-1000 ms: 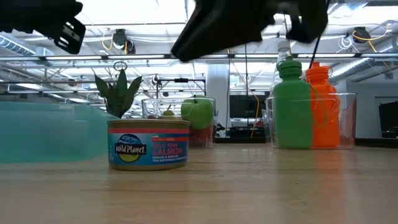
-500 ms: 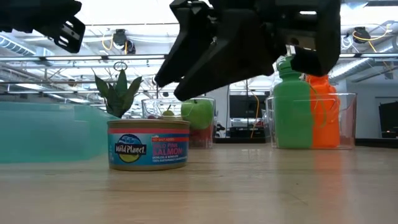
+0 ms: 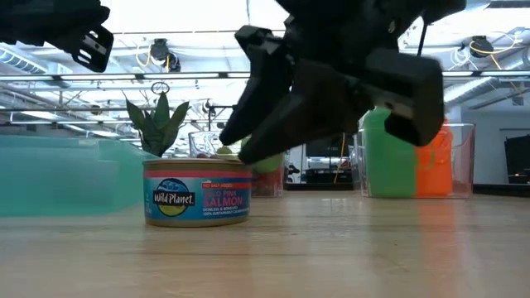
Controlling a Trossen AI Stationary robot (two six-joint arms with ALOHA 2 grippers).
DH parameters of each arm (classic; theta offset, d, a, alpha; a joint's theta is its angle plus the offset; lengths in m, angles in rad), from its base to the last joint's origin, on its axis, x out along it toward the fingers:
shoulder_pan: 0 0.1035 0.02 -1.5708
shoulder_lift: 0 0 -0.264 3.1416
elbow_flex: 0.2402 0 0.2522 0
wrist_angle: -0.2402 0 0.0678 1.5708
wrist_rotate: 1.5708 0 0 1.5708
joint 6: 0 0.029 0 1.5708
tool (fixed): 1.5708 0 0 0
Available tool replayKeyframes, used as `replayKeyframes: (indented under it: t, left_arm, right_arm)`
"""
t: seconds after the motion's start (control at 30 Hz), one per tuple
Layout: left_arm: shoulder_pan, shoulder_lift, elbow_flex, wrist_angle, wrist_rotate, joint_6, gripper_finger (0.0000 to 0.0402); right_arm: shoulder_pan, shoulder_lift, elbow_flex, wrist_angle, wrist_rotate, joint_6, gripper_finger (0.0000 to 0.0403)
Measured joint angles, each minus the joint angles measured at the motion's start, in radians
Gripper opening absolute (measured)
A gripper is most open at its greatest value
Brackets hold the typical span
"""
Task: Pick & Place Food Item
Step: Put the blue and pink tuna can into the green bin
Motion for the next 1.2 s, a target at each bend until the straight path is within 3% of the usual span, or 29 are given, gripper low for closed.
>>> replayKeyframes:
  t: [0.6,0.83,1.2]
  left_arm:
    - [0.0,0.0,0.0,-0.027,0.0,-0.021,0.0051]
    - [0.0,0.0,0.0,-0.028,-0.001,-0.006,0.0051]
    - [0.0,0.0,0.0,-0.028,-0.037,-0.009,0.0051]
  right_arm:
    - [-0.026,-0.001,-0.115,0.161,-0.006,-0.046,0.0113]
    - [-0.055,-0.002,-0.166,0.251,-0.01,0.006,0.01]
    - [-0.088,-0.002,-0.191,0.303,-0.003,0.134,0.0006]
